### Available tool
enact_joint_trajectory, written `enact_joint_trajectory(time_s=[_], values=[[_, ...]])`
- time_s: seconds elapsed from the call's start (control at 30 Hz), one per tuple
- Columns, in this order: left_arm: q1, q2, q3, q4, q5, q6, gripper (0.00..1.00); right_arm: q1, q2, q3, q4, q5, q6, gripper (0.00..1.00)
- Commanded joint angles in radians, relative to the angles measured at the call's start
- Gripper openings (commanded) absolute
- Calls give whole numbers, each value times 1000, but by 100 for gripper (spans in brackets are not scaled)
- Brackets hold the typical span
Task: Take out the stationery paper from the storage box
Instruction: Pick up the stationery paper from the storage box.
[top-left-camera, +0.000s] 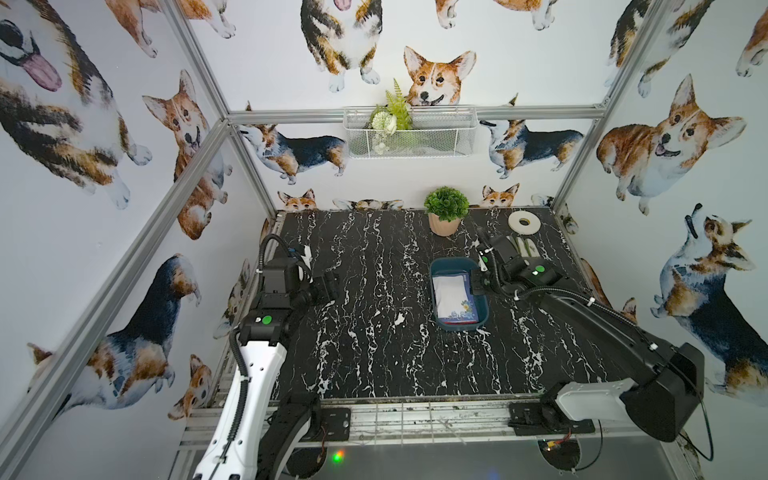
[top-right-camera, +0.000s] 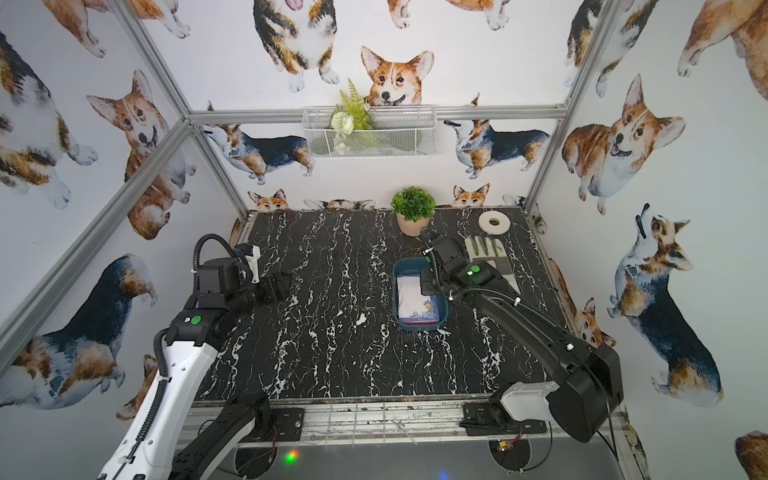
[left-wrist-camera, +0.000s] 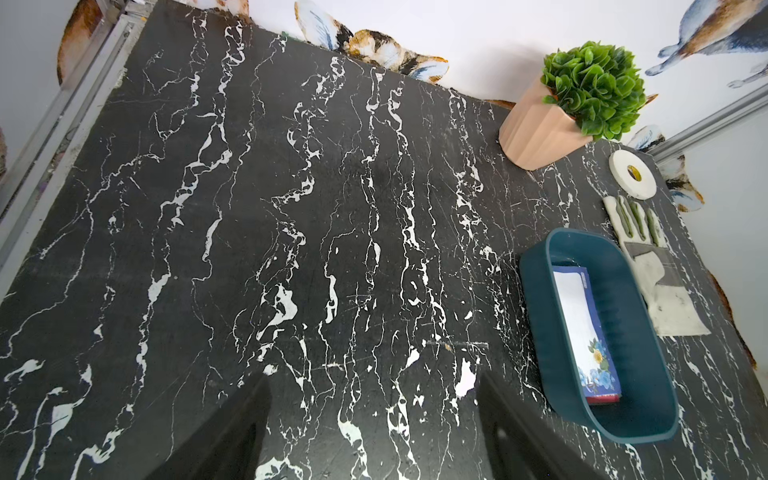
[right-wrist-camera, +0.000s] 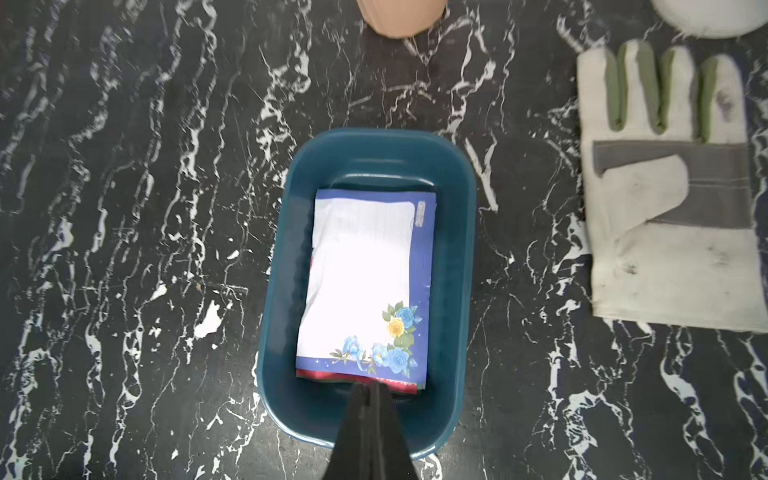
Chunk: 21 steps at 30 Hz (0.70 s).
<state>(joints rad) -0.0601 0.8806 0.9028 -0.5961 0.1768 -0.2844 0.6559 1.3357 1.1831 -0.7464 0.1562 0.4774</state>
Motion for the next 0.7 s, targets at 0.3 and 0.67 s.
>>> enact_joint_trajectory(time_s=[0.3, 0.67], values=[[-1, 2, -5, 10, 6, -10, 81, 7, 170, -12, 43, -60, 19, 47], [-1, -1, -13, 8, 1, -9, 81, 5, 349, 28, 88, 79, 33, 75]])
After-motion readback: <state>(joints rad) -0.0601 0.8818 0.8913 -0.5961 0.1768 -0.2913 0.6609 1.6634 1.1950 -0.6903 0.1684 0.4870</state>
